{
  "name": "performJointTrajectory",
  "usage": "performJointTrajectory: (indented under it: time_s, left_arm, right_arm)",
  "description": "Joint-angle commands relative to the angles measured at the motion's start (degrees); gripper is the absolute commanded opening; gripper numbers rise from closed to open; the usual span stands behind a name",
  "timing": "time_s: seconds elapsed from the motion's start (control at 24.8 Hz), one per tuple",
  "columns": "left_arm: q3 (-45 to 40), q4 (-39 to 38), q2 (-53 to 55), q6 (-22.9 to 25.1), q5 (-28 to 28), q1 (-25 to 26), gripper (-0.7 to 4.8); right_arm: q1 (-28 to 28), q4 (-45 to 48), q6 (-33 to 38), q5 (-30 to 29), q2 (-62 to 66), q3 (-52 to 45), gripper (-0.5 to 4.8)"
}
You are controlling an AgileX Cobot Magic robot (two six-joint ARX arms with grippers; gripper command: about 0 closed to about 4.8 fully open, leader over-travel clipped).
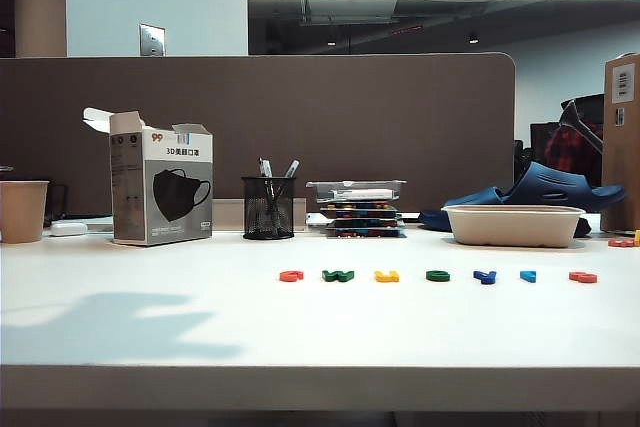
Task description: Select the appropriate letters from the row of letter magnets placed on the table to arrange into the word "yes".
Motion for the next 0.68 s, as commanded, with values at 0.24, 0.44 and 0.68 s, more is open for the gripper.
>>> performJointTrajectory:
  time_s: [0.24, 0.44, 0.68]
  left_arm:
    - [0.2, -1.4, -0.3, -0.2, -0.2, -0.7, -0.05]
    - [0.2, -1.4, -0.3, 0.0, -0.2, -0.7, -0.05]
    - [0.2, -1.4, -0.3, 0.0, -0.2, -0.7, -0.05]
  right_arm:
    - [0.0, 1.8, -0.1, 0.1, -0.5, -0.4, 0.31]
    - [0.0, 4.7, -0.1, 0.1, -0.5, -0.2, 0.31]
    - [0.1, 4.6, 2.1, 0.2, -0.4, 2.7, 0.2]
